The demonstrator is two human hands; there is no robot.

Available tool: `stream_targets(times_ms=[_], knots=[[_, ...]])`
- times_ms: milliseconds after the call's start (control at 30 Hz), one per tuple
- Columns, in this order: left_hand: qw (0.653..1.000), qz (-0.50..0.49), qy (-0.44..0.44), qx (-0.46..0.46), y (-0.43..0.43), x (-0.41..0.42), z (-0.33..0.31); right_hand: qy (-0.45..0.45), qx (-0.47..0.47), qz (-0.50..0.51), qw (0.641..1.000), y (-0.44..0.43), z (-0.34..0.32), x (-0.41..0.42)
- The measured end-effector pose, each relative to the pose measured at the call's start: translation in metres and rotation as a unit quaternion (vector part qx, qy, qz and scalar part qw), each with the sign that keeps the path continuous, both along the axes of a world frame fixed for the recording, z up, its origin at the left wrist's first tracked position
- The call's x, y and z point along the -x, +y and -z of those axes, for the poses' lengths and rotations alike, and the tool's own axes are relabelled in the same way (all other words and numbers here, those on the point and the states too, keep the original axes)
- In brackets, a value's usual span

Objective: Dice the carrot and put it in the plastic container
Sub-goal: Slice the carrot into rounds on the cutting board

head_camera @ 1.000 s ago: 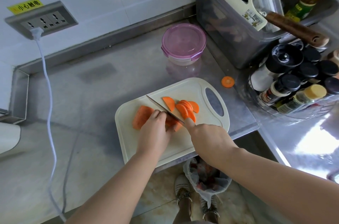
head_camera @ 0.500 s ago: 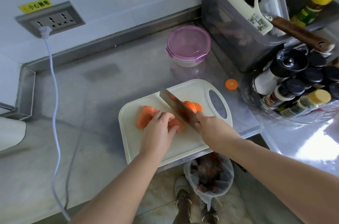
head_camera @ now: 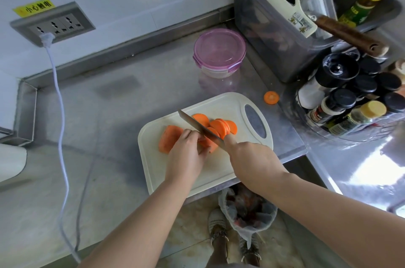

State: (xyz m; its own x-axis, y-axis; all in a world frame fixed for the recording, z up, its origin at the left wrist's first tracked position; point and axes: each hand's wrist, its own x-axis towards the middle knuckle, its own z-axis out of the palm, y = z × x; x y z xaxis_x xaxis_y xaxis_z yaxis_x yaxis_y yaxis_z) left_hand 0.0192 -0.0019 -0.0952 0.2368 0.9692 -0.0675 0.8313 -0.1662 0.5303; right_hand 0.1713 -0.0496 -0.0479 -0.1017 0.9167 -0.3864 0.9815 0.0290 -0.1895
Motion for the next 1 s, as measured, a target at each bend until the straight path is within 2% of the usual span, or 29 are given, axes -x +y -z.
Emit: stream_targets(times_ms=[400, 767, 1000], knots=[[1.0, -0.005, 0.018, 0.002, 0.001, -0.001, 0.002, 0.018, 0.019, -0.012, 1.0, 0.0, 0.001, 0.001], [1.0, -0.003, 0.029, 0.003, 0.002, -0.001, 0.003, -0.008, 0.032, -0.055, 0.998, 0.002, 0.002, 0.003], [0.999, 0.006, 0.044, -0.004, 0.001, -0.001, 0.0, -0.004, 0.058, -0.043, 0.997, 0.008, 0.017, 0.006]])
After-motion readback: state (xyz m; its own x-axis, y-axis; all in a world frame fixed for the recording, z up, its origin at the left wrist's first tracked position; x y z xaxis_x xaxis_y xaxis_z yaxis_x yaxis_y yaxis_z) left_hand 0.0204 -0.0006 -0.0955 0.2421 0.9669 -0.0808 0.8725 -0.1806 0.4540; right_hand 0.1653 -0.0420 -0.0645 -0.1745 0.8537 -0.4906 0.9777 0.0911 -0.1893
